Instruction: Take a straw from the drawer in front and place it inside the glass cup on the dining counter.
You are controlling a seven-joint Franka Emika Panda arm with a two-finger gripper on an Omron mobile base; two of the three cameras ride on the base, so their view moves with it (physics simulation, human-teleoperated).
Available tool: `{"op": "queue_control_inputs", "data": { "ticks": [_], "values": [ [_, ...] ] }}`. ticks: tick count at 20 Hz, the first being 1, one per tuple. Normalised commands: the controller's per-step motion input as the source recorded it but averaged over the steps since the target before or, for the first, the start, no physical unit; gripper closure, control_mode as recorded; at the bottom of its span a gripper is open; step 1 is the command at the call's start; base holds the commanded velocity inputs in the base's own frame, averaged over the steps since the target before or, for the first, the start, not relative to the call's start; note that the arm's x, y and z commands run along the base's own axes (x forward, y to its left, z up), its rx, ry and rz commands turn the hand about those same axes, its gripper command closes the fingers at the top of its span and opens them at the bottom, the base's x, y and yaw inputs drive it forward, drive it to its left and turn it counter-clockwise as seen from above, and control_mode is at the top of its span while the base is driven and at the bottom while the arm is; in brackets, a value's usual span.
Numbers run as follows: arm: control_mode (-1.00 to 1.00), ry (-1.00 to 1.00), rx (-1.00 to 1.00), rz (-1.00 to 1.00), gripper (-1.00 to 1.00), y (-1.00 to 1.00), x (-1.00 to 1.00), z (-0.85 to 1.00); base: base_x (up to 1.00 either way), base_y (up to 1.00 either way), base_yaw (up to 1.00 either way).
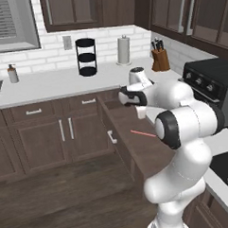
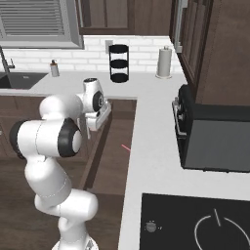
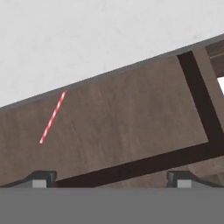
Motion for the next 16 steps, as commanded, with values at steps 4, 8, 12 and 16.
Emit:
{"op": "queue_control_inputs", "data": {
  "ticks": [4,8,12,16],
  "values": [
    [-1.00,-0.01,0.13,0.13,-1.00,0.00,0.00,-0.53,0.00,0.00,0.00],
    [-1.00,-0.04,0.10,0.12,-1.00,0.00,0.00,-0.48,0.00,0.00,0.00],
    [-1.00,-0.08,0.09,0.11,-1.00,0.00,0.00,-0.38,0.00,0.00,0.00],
    [-1.00,-0.04,0.08,0.04,-1.00,0.00,0.00,-0.32,0.00,0.00,0.00]
  ]
}}
